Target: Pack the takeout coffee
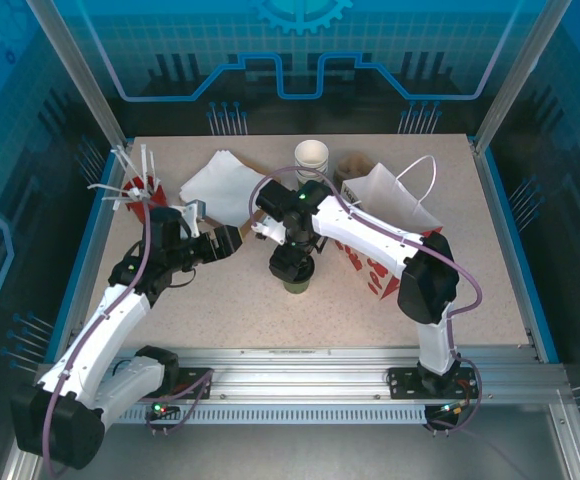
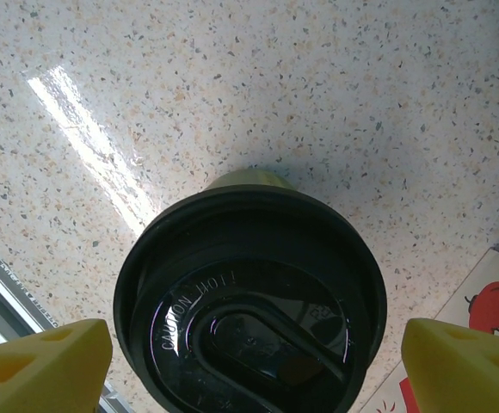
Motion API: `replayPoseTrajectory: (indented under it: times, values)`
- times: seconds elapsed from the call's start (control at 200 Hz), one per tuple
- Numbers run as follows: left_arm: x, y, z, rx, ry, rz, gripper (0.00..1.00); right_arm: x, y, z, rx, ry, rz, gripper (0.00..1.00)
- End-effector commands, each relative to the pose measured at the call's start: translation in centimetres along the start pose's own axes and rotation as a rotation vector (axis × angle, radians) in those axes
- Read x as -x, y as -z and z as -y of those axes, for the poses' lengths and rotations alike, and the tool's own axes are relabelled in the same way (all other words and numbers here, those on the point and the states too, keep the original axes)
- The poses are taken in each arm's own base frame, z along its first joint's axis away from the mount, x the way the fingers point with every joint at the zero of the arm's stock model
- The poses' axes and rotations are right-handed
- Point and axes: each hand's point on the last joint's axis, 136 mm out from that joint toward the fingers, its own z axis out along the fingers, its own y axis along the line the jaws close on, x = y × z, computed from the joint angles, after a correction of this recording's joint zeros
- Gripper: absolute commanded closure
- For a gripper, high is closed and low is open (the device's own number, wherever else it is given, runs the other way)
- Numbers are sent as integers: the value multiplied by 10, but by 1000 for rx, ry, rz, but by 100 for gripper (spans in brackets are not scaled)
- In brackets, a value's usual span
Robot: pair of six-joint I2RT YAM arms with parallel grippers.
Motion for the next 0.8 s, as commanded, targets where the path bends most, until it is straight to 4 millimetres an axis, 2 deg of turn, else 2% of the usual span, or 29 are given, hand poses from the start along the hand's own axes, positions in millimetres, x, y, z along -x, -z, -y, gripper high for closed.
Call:
replayPoseTrajectory:
  times: [0.0, 0.235, 0.42, 0.795]
  values:
    - [-3, 0, 2, -25, 3, -10, 18, -2, 18, -7, 20, 0, 26, 11]
    - [-4, 0, 2, -30, 3, -11, 18, -9, 6, -4, 2, -10, -12, 9]
    - [-4, 0, 3, -32, 3, -12, 18, -10, 1, -9, 15, 4, -26, 9]
    - [-6, -1, 4, -44, 3, -23, 18, -14, -7, -7, -5, 13, -58, 15]
